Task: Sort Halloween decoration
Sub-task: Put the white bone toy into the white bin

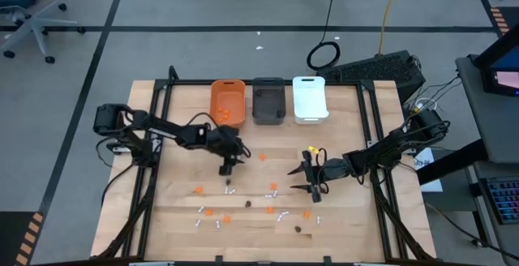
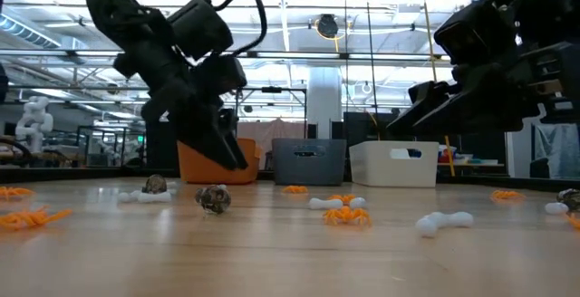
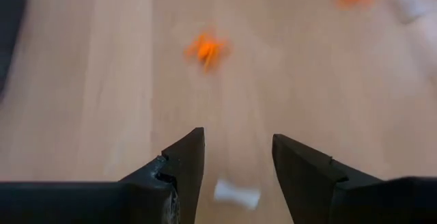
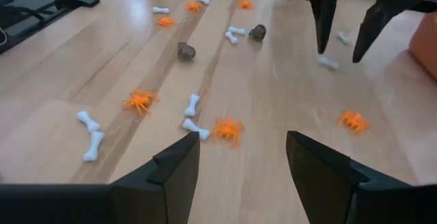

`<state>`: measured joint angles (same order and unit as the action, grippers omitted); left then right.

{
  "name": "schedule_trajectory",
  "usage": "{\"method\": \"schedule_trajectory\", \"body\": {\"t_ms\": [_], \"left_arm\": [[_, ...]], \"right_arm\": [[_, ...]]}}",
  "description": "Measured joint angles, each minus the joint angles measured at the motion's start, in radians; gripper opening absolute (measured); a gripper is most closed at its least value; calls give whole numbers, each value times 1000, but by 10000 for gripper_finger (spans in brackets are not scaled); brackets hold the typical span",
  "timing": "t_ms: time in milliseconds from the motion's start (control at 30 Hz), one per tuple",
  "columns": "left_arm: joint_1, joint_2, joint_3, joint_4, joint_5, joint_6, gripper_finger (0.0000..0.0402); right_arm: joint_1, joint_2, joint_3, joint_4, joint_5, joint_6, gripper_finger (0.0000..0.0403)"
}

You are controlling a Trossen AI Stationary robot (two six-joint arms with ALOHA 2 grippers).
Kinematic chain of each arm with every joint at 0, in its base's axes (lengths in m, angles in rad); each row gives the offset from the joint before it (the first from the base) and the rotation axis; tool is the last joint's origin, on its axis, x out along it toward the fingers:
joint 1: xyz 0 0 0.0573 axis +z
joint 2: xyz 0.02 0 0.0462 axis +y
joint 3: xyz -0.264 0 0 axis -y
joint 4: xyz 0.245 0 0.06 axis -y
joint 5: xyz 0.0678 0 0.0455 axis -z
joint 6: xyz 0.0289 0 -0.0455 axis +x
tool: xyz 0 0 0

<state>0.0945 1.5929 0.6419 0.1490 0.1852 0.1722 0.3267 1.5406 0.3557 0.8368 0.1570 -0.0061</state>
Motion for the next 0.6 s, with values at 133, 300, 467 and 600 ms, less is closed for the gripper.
{"method": "schedule_trajectory", "body": {"t_ms": [133, 300, 467, 600], "left_arm": [[54, 0, -34, 79, 131, 18, 180], [69, -1, -89, 150, 138, 69, 180], [69, 6, -147, 233, 143, 74, 180], [69, 6, -204, 360, 153, 73, 180]], "right_arm": [[0, 0, 0, -19, 0, 18, 203], [0, 0, 0, -26, 0, 20, 203], [0, 0, 0, -26, 0, 18, 203], [0, 0, 0, -26, 0, 18, 203]]}}
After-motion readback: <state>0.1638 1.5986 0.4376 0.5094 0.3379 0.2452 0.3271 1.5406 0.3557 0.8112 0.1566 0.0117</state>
